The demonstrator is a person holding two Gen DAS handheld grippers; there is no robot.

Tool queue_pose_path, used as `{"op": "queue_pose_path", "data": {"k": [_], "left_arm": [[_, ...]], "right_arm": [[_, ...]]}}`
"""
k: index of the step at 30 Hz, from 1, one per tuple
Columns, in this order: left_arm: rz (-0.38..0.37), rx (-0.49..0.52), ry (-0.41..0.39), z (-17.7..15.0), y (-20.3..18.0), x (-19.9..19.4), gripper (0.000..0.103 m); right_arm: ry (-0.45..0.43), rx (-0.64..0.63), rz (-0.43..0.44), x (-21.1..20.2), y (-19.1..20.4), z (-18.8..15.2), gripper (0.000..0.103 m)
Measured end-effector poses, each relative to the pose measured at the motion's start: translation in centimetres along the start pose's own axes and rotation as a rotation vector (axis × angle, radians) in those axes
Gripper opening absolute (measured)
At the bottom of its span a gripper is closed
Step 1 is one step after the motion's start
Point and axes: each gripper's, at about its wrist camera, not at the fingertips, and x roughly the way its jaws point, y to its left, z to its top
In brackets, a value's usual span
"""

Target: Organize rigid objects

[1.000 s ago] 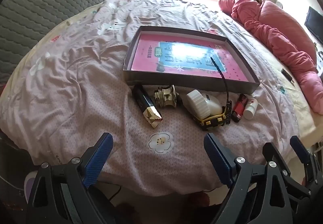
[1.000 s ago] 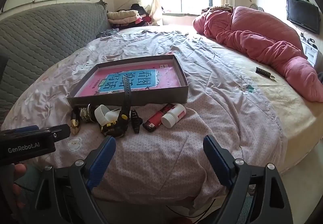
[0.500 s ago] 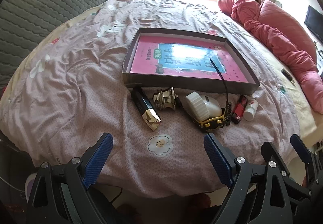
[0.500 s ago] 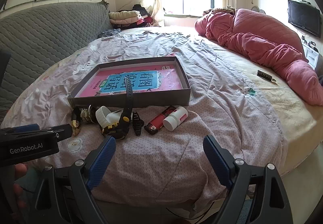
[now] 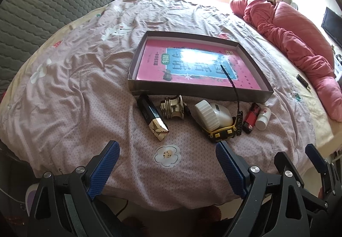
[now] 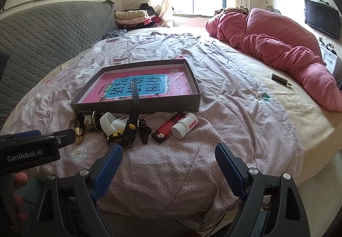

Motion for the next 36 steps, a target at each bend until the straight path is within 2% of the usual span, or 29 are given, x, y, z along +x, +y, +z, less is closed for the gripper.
{"op": "queue_pose_path", "data": {"k": [30,36], "left_arm": [[0.005,0.001,-0.005,0.14,-0.13,0.02,0.092],[-0.016,-0.027,0.023,-0.01,0.64,0.64,0.092]], "right_arm": [[-0.007,0.001,-0.004,0.02,-0.22,-0.04,0.088],[-0.006,0.002,-0.006,0.06,-0.18,-0.04,0.088]]}}
